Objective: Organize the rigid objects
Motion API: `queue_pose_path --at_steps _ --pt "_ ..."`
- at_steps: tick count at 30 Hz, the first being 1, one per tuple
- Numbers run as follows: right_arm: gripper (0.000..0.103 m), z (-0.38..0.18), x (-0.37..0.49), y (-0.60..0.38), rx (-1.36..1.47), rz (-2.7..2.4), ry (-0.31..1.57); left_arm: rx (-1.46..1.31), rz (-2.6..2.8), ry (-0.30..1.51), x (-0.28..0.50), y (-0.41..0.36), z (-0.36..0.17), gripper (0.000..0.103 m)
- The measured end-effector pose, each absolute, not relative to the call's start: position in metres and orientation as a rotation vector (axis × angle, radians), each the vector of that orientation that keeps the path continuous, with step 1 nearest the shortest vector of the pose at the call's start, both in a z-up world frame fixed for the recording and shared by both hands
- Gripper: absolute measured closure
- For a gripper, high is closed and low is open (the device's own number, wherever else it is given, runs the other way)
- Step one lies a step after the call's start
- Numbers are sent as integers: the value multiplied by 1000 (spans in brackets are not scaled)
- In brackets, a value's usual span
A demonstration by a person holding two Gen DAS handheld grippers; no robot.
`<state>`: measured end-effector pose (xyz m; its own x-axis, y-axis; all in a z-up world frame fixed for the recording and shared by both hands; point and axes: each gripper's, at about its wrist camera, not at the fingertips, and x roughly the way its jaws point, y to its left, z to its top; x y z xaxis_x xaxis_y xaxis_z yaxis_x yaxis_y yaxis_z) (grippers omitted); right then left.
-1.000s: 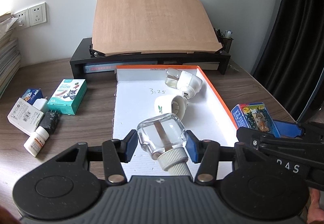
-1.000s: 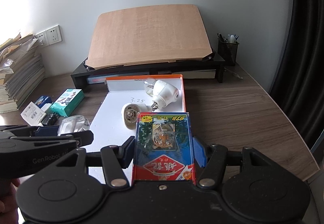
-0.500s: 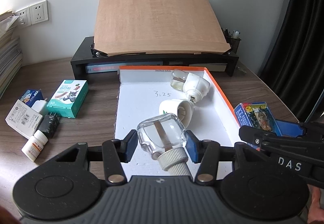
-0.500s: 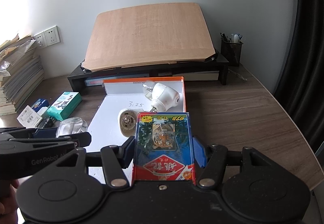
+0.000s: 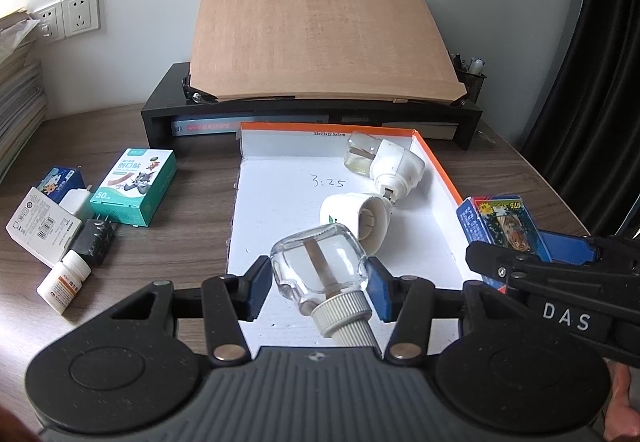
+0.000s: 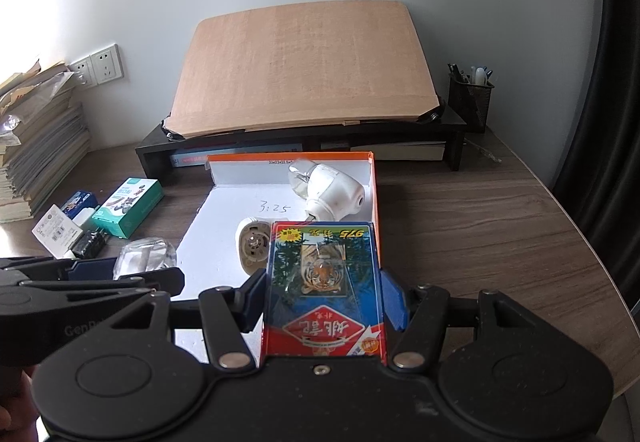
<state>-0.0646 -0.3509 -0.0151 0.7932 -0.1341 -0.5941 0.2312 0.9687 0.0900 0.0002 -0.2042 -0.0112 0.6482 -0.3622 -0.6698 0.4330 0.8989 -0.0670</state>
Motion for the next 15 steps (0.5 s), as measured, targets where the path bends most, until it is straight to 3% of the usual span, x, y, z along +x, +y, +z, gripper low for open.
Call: queue_pose_path --at_steps 15 --pt "32 -19 -56 -352 152 -191 634 94 -449 755 7 -205 -16 52"
